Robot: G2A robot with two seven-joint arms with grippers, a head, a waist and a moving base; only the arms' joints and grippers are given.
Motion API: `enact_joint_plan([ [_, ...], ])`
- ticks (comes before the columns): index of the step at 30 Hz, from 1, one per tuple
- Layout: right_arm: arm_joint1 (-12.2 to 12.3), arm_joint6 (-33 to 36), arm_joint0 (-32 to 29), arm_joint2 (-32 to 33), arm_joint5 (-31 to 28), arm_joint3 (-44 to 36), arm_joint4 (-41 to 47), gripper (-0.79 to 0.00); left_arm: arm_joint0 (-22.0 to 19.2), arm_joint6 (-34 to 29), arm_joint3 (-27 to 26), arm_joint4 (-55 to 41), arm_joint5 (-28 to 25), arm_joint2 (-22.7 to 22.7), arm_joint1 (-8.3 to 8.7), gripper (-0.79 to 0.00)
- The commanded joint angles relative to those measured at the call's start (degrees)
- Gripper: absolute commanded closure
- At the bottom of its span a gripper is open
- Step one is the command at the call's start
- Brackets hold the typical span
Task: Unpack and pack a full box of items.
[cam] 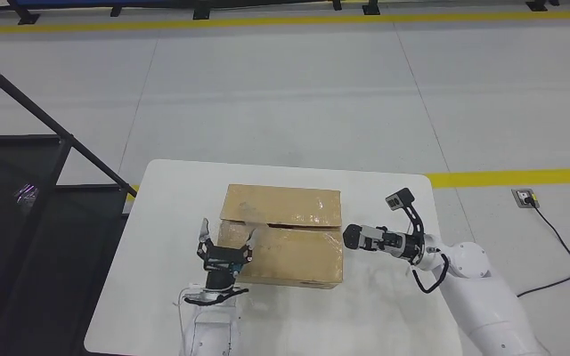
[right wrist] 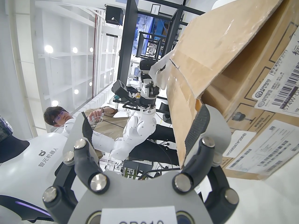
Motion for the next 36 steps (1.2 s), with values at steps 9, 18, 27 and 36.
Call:
enact_joint_plan([
  [9,-0.10,0.07,1.16,-1.48,0.07,0.80,-0.51,-0.785,0.80,2.69,-0.41,-2.52,1.36,-1.29,0.16,-0.785],
  [18,-0.21,-0.16,1.92,-2.36,-0.16,1.12,-0.42,-0.785,-0.47,3.18,0.77,-3.90,3.45,-0.02,-0.14,-0.785],
  [27,0.08,-0.46,1.30,-2.23,-0.46,1.00,-0.13,-0.785,-3.57,3.77,2.18,0.86,10.72,4.78,-1.04,-0.785],
  [36,0.30,-0.39,1.19,-2.26,-0.39,1.14,0.37,-0.785,-5.14,6.96,4.93,6.02,12.85,9.38,-1.62,-0.785],
])
